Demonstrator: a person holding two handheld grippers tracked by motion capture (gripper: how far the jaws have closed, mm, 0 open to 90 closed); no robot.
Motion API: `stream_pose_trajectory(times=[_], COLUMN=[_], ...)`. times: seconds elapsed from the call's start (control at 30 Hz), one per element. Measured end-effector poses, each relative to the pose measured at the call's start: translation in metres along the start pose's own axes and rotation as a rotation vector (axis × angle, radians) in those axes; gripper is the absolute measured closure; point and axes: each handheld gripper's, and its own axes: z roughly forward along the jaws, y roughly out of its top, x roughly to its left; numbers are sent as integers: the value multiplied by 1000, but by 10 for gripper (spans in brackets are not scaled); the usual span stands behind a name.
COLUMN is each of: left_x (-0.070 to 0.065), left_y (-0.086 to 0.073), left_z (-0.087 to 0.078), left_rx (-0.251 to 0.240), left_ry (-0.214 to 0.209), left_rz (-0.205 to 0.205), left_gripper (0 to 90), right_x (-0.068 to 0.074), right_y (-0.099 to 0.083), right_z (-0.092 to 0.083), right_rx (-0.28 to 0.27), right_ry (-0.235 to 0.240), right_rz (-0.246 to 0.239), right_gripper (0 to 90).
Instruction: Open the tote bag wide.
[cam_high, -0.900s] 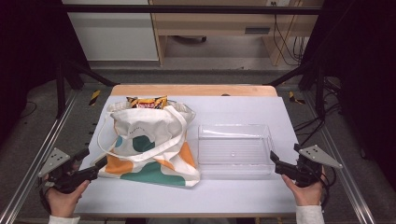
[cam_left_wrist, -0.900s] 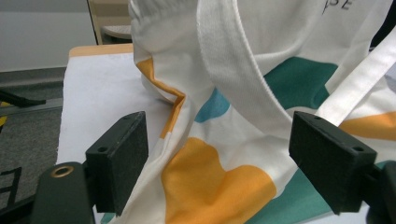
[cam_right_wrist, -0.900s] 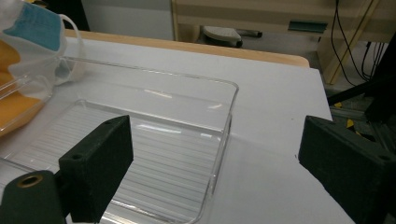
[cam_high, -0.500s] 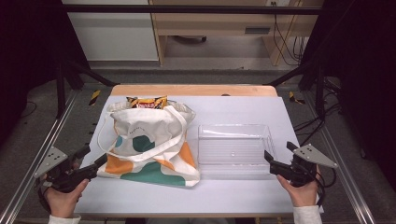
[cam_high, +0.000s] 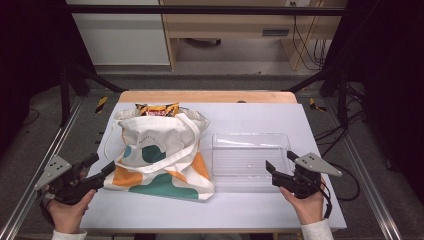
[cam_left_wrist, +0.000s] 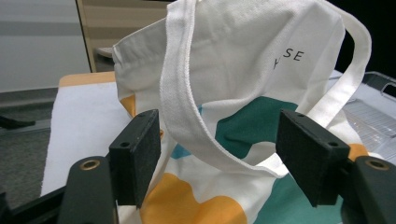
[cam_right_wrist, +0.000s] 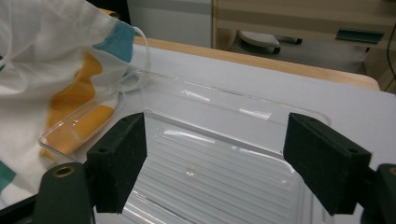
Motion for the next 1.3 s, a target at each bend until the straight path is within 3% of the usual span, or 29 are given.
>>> stream_pose_trajectory(times=[0.27, 0.4, 0.53, 0.8, 1.07, 1.27, 1.3], left_x=[-10, -20, -34, -48, -46, -43, -42], left_y=[12, 22, 30, 32, 33, 27, 25], left_z=[3, 11, 28, 56, 75, 84, 83], left_rx=[-4, -11, 7, 46, 77, 114, 119], left_ry=[-6, -17, -17, 17, 19, 7, 3], left_rz=[30, 64, 103, 132, 114, 94, 87], left_gripper=[343, 357, 380, 430, 524, 685, 744], right_x=[19, 31, 36, 42, 54, 71, 77], right_y=[10, 16, 19, 22, 28, 35, 37], right_z=[14, 19, 23, 28, 37, 46, 50], right_rx=[17, 16, 17, 19, 20, 20, 18], right_ry=[52, 79, 94, 111, 152, 195, 210], right_rz=[-16, -31, -37, -40, -45, -63, -67], right_gripper=[244, 255, 259, 291, 345, 379, 382])
